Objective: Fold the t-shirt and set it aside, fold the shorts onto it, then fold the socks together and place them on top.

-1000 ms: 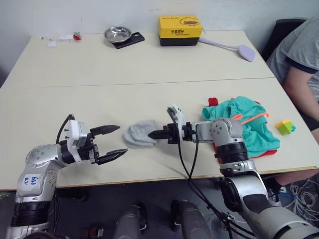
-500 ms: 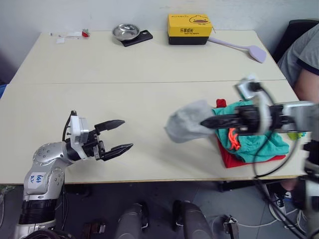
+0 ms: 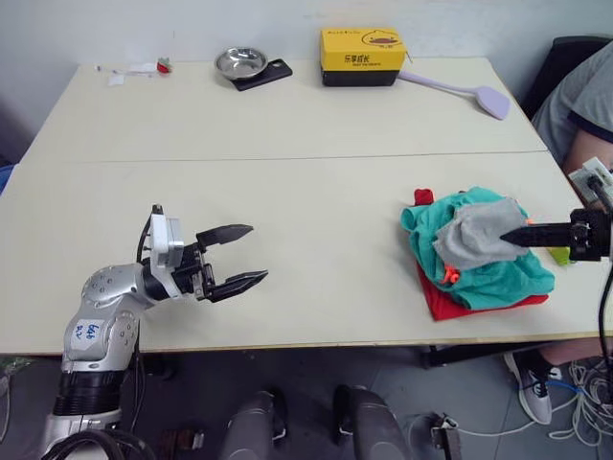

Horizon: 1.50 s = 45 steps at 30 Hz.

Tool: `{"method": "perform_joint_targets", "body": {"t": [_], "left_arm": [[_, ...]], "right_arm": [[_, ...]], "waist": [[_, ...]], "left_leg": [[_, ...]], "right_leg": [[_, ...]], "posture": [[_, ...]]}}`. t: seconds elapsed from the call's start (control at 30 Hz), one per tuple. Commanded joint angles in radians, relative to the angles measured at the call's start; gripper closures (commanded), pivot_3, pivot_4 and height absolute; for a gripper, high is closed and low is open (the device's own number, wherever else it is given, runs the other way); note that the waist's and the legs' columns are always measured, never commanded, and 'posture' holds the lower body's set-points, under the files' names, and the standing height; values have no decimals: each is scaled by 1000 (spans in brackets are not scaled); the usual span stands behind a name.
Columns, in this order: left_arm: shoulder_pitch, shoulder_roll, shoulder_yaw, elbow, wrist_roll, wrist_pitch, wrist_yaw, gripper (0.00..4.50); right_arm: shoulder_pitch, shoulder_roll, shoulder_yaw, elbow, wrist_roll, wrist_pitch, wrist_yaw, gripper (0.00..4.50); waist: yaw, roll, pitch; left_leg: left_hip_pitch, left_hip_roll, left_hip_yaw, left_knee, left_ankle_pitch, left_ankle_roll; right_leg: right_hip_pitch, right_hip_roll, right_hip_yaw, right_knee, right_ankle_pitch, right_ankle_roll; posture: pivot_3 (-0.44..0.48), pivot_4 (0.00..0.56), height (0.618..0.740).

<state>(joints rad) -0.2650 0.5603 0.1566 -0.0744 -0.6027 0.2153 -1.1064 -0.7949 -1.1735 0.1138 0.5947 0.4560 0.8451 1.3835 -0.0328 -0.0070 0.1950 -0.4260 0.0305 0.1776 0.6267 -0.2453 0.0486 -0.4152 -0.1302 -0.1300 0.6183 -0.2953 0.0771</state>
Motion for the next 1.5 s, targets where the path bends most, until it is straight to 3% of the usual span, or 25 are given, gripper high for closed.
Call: {"method": "perform_joint_targets", "body": {"t": [0.03,0.2,0.3,0.33,0.53,0.73,0.83,0.9,1.0,1.1,1.2,1.3,1.5], "left_arm": [[-9,7,0,-16,-5,1,-6,0],[-18,22,7,-22,-11,13,-6,0],[-16,28,9,-24,-10,15,-6,0],[-14,30,9,-25,-9,16,-7,0],[-2,56,12,-22,-7,31,-16,0],[29,112,28,-9,31,11,-15,0],[45,133,27,-3,62,7,1,0],[67,146,29,7,102,-25,14,0],[120,154,31,13,176,-91,42,0],[177,149,47,16,233,-173,84,0],[204,148,53,28,275,-216,125,0],[224,145,58,30,286,-240,140,0],[227,141,69,15,266,-240,155,0]], "right_arm": [[-36,70,3,136,-117,-199,-49,4484],[-43,154,-20,217,-214,-302,-162,4484],[-22,131,-46,165,-214,-259,-145,4484],[-3,110,-50,130,-211,-243,-125,3955],[146,-48,-143,-50,-179,-177,-72,1989],[285,-117,-364,-210,-103,-298,-30,35],[340,-43,-472,-300,-17,-412,27,35],[381,23,-474,-415,36,-417,34,35],[464,200,-434,-655,100,-446,-53,35],[559,412,-317,-832,49,-613,-132,35],[595,555,-196,-817,-76,-808,-184,35],[548,657,-107,-696,-181,-962,-249,35],[439,736,-64,-525,-203,-1038,-290,35]], "waist": [[3,0,0],[4,0,0],[4,1,0],[5,1,0],[10,3,1],[0,4,2],[-1,4,2],[1,4,2],[5,4,2],[6,3,2],[9,5,3],[8,2,1],[4,0,1]], "left_leg": [[0,0,0,0,0,-1],[0,0,0,3,0,0],[0,0,0,4,0,0],[0,0,-1,5,0,1],[0,0,-2,4,0,1],[1,0,-1,4,-1,1],[3,1,-1,2,-1,0],[3,1,-1,2,-1,0],[3,1,-1,2,-1,0],[3,1,-2,1,-1,0],[2,0,-2,1,-1,0],[2,-1,-2,3,-2,1],[2,-1,-2,1,-1,-1]], "right_leg": [[0,0,0,0,0,0],[1,0,-1,1,0,0],[1,-1,-1,2,0,0],[2,-1,-1,2,0,0],[2,-1,-1,2,0,0],[2,-1,-1,2,0,0],[3,0,0,2,0,0],[3,1,0,2,0,0],[3,0,0,2,0,0],[3,0,0,2,0,0],[2,-1,0,2,0,0],[4,-2,0,2,1,2],[1,-2,1,3,1,0]], "posture": [[0,150,740],[0,150,740],[0,150,740],[0,150,740],[0,150,740],[0,150,740],[0,150,740],[0,150,740],[0,150,740],[0,150,740],[0,150,740],[0,150,740],[0,150,740]]}}
